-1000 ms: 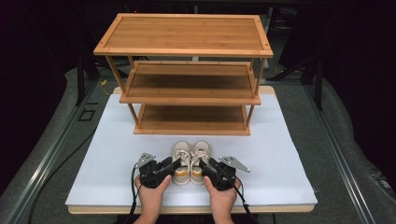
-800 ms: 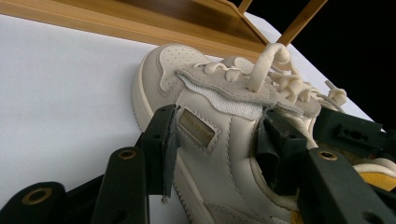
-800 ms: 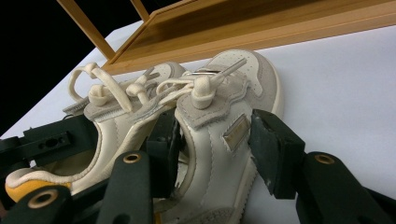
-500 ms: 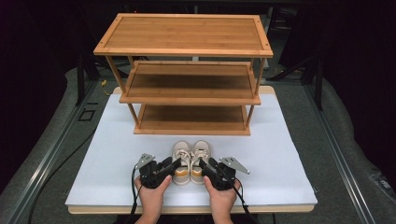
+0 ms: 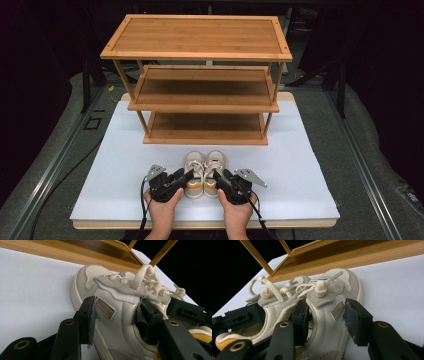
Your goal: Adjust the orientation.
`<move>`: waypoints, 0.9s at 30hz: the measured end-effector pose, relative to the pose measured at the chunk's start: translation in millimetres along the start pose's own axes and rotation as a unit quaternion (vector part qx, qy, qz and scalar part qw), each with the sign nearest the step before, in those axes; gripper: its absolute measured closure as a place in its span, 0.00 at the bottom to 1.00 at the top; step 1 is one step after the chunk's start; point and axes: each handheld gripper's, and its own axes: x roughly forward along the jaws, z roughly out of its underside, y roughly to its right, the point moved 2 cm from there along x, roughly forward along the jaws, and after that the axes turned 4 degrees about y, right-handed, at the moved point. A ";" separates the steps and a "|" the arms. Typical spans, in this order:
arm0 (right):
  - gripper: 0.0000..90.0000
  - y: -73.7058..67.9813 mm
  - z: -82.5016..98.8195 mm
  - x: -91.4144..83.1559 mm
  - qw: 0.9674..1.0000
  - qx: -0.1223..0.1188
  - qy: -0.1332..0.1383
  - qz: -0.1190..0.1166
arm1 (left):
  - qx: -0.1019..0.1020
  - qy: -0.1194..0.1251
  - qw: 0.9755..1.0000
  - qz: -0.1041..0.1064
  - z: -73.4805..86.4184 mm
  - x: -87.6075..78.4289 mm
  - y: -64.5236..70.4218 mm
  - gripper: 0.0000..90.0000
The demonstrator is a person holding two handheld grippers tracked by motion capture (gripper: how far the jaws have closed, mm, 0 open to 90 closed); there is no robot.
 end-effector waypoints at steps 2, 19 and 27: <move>0.62 -0.6 -0.3 -0.1 1.000 0.002 -0.002 0.004 | -0.002 -0.001 1.000 0.000 -0.4 -0.3 -0.2 0.59; 0.62 -1.8 -1.4 -0.6 1.000 0.001 -0.010 -0.003 | 0.000 -0.007 1.000 0.000 -3.1 -0.6 -0.6 0.59; 0.62 -3.0 -2.6 -0.9 1.000 0.002 -0.013 -0.007 | 0.002 -0.007 1.000 0.000 -5.4 -2.3 -0.6 0.59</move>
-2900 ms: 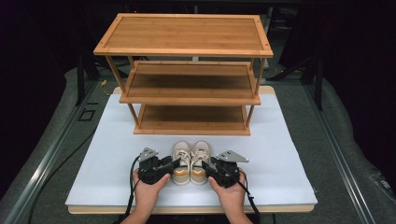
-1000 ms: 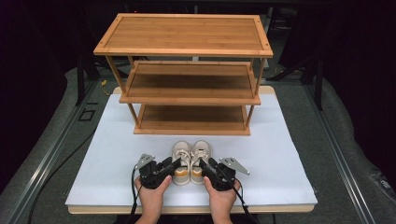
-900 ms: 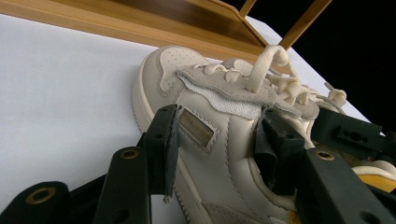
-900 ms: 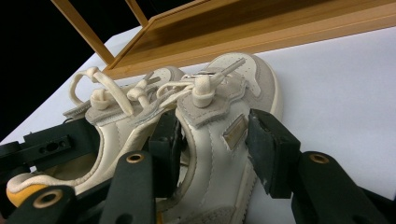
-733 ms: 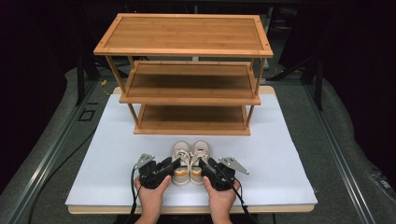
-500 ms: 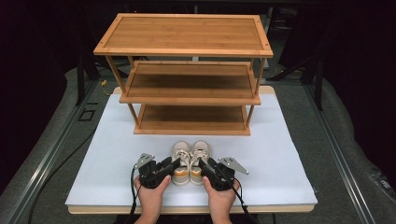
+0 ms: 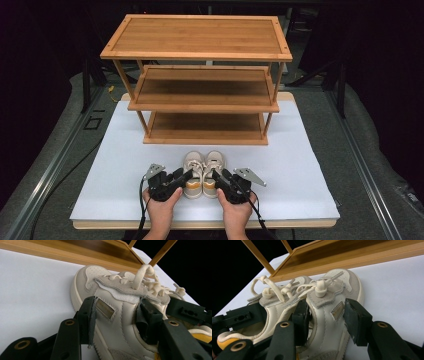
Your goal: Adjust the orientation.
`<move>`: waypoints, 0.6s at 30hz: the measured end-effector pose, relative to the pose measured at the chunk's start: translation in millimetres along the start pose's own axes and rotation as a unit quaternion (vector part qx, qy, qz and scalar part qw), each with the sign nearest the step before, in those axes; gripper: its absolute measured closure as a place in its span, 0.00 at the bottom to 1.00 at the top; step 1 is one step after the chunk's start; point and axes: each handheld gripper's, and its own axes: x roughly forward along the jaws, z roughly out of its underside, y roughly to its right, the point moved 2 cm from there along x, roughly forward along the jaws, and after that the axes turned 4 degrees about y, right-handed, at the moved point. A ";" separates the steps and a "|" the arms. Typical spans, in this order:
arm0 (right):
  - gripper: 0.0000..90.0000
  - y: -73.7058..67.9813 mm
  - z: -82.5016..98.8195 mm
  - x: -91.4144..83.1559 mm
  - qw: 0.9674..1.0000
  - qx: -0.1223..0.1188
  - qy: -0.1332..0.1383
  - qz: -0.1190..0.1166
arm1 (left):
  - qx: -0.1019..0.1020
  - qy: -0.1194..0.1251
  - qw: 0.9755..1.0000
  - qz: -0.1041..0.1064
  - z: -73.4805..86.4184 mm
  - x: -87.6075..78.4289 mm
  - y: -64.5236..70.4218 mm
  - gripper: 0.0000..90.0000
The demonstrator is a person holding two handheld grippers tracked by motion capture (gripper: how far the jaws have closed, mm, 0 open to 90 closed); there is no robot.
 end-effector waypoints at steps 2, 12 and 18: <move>0.62 -0.8 -1.2 -0.2 1.000 -0.001 -0.002 0.003 | -0.001 0.002 1.000 0.000 -1.5 -0.6 0.5 0.59; 0.62 -4.7 -8.2 -0.1 1.000 0.004 0.012 0.003 | 0.002 0.003 1.000 0.002 -9.5 -3.4 3.0 0.60; 0.62 -7.7 -14.2 -3.1 1.000 0.000 0.010 -0.002 | 0.004 0.007 1.000 0.003 -16.2 -6.7 5.1 0.60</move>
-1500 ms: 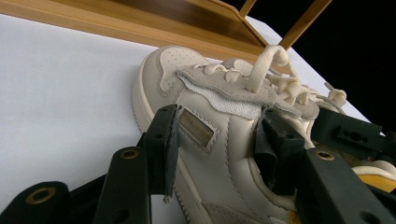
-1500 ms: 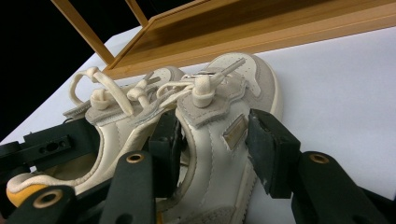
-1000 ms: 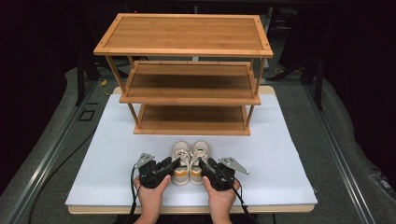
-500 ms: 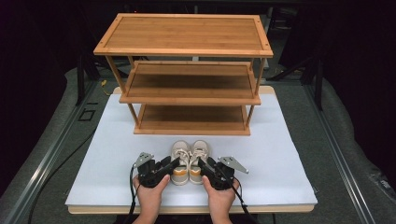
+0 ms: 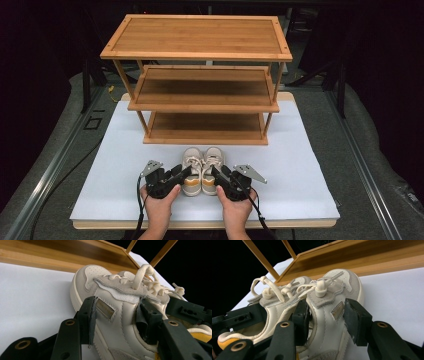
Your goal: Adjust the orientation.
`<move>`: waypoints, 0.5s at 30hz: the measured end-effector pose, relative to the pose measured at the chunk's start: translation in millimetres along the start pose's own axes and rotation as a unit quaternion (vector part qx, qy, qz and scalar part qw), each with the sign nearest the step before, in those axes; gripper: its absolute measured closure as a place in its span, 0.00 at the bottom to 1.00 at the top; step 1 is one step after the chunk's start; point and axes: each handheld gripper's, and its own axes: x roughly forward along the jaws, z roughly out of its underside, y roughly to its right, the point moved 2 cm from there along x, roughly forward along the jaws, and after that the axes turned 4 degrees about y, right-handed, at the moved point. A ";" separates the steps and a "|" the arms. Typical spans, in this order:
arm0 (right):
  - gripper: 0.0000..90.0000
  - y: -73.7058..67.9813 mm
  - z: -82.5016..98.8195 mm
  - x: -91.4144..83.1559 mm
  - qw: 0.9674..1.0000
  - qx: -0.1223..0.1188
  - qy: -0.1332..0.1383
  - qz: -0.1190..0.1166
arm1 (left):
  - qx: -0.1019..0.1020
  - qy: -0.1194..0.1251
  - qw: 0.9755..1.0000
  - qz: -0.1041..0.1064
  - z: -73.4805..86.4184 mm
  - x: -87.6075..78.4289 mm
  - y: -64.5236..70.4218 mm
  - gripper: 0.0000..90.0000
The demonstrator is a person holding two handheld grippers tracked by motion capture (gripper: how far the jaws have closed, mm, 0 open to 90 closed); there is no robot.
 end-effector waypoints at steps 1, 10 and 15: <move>0.62 -0.4 -1.1 -0.4 1.000 0.000 -0.001 -0.005 | 0.000 0.001 1.000 0.000 -1.3 -0.5 0.5 0.60; 0.62 -7.3 -11.7 -2.0 1.000 -0.005 0.004 -0.005 | 0.000 0.005 1.000 0.003 -12.2 -5.1 2.8 0.60; 0.62 -12.6 -19.4 -2.8 1.000 -0.007 0.012 -0.007 | 0.002 0.010 1.000 0.004 -21.6 -8.1 5.5 0.60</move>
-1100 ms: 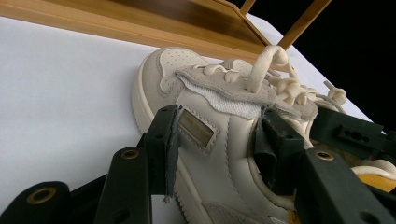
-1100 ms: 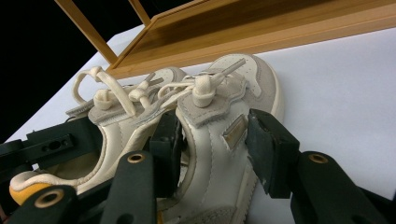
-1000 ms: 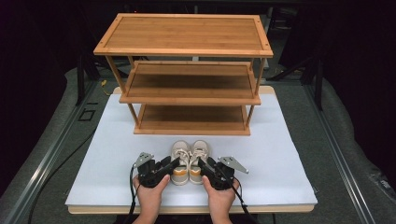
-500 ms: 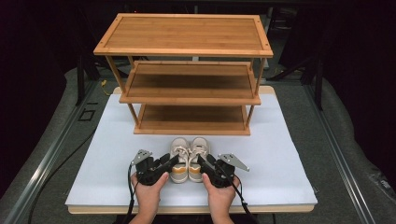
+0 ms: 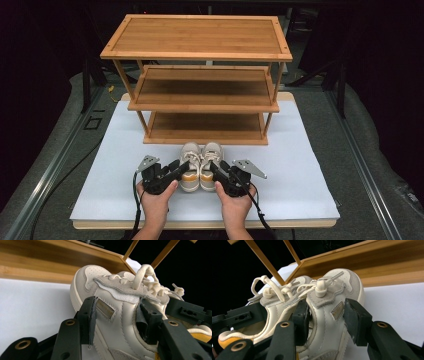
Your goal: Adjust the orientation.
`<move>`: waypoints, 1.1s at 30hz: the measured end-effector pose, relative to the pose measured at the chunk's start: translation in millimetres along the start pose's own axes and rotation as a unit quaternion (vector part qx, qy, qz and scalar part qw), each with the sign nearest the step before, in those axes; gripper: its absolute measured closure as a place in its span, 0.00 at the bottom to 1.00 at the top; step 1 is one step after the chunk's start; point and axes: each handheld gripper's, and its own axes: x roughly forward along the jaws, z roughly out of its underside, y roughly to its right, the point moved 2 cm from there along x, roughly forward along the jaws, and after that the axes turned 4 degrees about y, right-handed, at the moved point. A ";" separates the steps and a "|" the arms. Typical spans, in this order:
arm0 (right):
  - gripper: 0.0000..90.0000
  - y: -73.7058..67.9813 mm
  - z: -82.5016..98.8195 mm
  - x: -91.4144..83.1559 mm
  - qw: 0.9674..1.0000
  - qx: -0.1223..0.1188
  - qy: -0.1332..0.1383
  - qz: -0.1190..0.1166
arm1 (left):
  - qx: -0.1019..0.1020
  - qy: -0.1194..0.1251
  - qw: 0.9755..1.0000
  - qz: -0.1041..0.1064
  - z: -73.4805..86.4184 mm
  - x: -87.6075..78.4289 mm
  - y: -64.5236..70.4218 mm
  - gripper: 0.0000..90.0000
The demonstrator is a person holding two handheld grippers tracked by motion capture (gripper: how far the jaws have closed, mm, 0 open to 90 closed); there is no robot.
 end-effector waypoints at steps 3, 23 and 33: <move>0.62 -3.0 -5.9 -1.5 1.000 -0.003 -0.003 0.006 | 0.000 0.002 1.000 0.000 -5.4 -1.5 2.0 0.60; 0.63 -24.2 -44.2 -9.7 1.000 -0.011 0.020 0.004 | 0.008 0.022 1.000 0.005 -45.0 -13.7 17.9 0.60; 0.63 -32.1 -60.7 -16.4 0.999 -0.016 0.029 0.000 | 0.007 0.034 0.999 0.015 -60.3 -19.7 24.5 0.60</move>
